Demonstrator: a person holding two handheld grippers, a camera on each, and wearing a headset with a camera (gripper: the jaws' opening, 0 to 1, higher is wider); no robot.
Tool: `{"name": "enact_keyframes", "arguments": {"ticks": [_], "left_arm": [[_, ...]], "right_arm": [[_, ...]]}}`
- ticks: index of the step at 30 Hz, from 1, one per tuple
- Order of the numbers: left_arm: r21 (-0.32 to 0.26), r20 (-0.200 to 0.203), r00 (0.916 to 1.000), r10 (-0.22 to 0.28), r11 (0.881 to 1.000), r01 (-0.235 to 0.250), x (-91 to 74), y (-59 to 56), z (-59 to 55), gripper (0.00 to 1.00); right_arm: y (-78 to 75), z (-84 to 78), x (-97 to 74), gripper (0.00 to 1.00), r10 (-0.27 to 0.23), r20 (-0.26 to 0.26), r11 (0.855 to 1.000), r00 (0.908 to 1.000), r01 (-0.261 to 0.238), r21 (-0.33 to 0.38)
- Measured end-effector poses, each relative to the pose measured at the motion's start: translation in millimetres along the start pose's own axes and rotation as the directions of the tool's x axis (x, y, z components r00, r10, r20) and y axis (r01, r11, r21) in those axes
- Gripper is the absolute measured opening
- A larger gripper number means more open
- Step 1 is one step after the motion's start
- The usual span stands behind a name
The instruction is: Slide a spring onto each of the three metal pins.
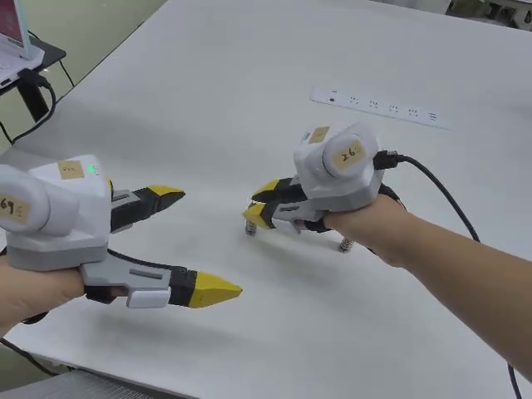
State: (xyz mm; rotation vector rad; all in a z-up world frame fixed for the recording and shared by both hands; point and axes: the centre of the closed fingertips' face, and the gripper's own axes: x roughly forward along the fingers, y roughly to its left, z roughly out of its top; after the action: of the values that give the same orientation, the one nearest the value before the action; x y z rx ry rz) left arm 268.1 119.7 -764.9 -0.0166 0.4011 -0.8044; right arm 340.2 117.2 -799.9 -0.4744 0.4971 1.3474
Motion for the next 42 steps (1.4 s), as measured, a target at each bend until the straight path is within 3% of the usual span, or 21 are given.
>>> {"name": "enact_keyframes", "arguments": {"ticks": [9, 16, 26, 33, 40, 42], "left_arm": [[0.015, -0.005, 0.9999, -0.011, 1.000, 0.011, 5.2, -0.5, 7.3, 0.96], [0.029, -0.009, 0.9997, -0.021, 0.999, 0.021, 11.7, -3.5, 13.8, 0.96], [0.043, -0.011, 0.9996, -0.027, 0.999, 0.028, 18.2, -4.6, 22.7, 0.95], [0.042, -0.012, 0.9993, -0.035, 0.999, 0.035, 21.1, -8.4, 24.1, 0.95], [0.039, -0.006, 0.9994, -0.034, 0.999, 0.034, 23.1, -10.8, 28.3, 0.95], [0.037, -0.002, 0.9995, -0.033, 0.999, 0.033, 23.5, -11.2, 29.9, 0.96]], "right_arm": [[2.6, 4.4, -17.4, 0.18, -0.007, 0.033, 1.000, 0.9994, 0.007, 0.015], [7.7, 7.8, -41.5, 0.24, -0.028, 0.079, 0.999, 0.9965, 0.025, 0.034], [6.7, -9.5, -83.2, 0.32, -0.073, 0.120, 0.995, 0.9901, 0.063, 0.083], [6.6, -22.2, -102.8, 0.36, -0.098, 0.132, 0.988, 0.9863, 0.081, 0.133], [10.5, -27.0, -122.2, 0.48, -0.120, 0.176, 0.980, 0.9771, 0.089, 0.177], [9.7, -28.7, -129.5, 0.54, -0.141, 0.196, 0.977, 0.9705, 0.104, 0.186]]}}
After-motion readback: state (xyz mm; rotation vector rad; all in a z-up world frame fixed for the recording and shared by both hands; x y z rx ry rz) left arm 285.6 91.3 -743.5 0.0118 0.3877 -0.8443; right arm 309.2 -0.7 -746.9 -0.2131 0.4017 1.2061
